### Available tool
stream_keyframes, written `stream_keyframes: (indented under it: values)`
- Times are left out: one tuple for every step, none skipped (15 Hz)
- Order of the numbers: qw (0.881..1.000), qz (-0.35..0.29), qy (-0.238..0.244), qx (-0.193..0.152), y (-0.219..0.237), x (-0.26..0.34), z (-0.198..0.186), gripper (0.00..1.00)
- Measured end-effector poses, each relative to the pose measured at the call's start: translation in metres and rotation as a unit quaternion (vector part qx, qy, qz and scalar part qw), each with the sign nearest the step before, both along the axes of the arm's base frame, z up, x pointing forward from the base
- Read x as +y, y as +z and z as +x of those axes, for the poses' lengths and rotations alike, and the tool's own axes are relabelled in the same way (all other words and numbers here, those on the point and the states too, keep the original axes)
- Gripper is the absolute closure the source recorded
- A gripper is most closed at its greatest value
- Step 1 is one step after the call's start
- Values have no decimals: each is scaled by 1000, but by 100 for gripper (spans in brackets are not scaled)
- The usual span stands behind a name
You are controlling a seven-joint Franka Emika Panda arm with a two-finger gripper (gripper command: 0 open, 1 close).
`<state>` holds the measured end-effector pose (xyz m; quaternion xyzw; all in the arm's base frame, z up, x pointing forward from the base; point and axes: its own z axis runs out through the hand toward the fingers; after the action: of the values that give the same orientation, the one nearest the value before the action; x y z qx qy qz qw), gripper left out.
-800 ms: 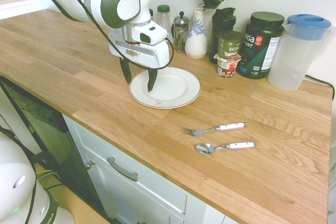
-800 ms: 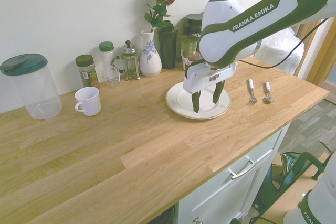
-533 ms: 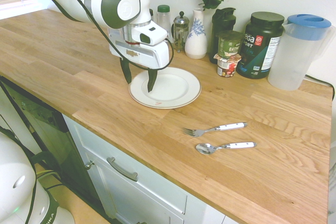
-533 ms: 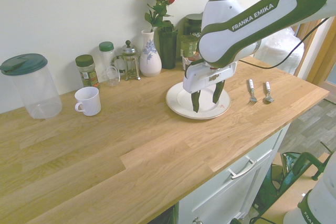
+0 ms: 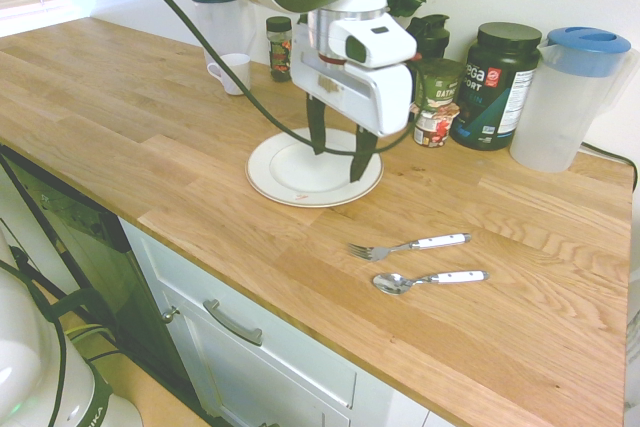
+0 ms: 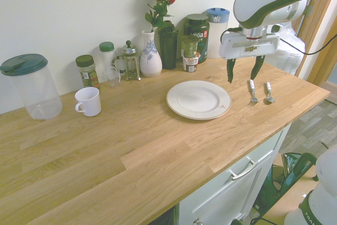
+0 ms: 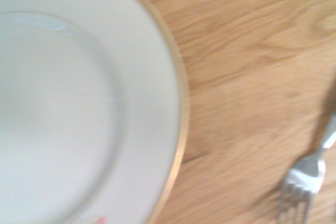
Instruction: Put the spoon into the plate
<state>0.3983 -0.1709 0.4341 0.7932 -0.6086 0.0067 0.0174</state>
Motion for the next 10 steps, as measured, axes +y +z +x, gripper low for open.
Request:
stream_keyframes:
  values:
    - [999, -1, -33, 3, -6, -23, -7, 0]
    - [998, -1, -65, 7, -12, -47, -12, 0]
    - [995, 1, -98, 9, -18, -71, -15, 0]
    - [993, 4, -121, 13, -25, -90, -16, 0]
    - [990, 7, -137, 14, -31, -105, -16, 0]
    - [989, 9, -148, 14, -37, -117, -16, 0]
    - [988, 10, -157, 11, -42, -127, -15, 0]
    - [986, 10, -165, 11, -47, -136, -15, 0]
    - [985, 11, -174, 13, -52, -145, -17, 0]
    - [982, 12, -186, 17, -57, -153, -18, 0]
